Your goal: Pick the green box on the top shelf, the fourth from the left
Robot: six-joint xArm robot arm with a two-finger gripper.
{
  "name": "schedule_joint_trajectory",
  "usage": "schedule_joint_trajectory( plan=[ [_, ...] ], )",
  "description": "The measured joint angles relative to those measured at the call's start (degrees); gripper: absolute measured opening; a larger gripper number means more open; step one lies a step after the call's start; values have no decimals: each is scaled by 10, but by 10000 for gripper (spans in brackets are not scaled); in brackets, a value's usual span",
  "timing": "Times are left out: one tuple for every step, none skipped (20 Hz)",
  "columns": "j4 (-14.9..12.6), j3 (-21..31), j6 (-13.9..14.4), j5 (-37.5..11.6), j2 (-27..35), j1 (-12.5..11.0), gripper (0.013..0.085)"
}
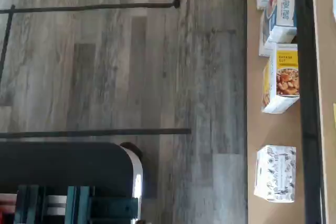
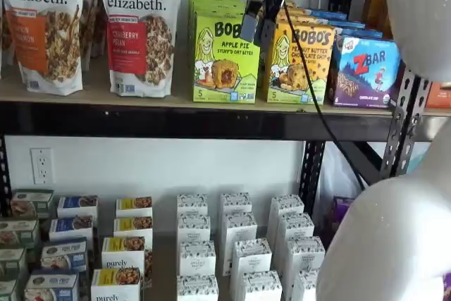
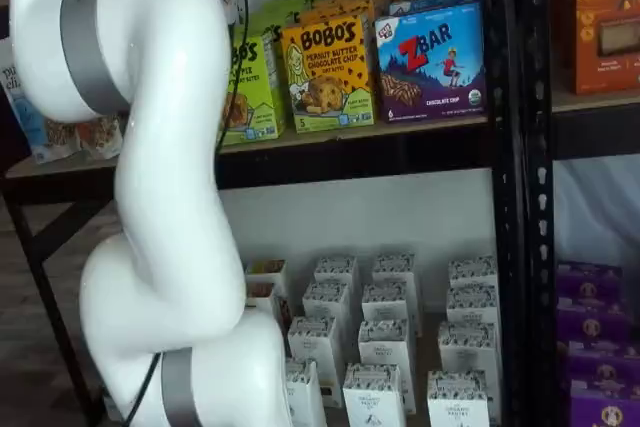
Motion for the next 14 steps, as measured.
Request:
schedule_joint_trajectory(
  plan=[
    [-2,-7,1,9,4,0,850],
    [-7,-20,2,25,12,1,850],
    [-9,-25,2,33,16,0,850],
    [-9,-28,1,37,16,-2,850],
    [-9,-30,0,39,16,-3,850],
    [-8,-31,0,40,16,-4,850],
    [-7,-32,-1,42,16,-6,850],
    [-5,-32,-2,42,16,-7,850],
    [-2,-32,-3,41,15,-9,850],
    [2,-31,-5,38,13,-11,850],
    [4,-30,-6,36,12,-13,850],
    [6,-29,-6,33,11,-14,850],
    [8,-27,-7,31,10,-15,850],
    [12,-26,-8,27,8,-17,850]
  ],
)
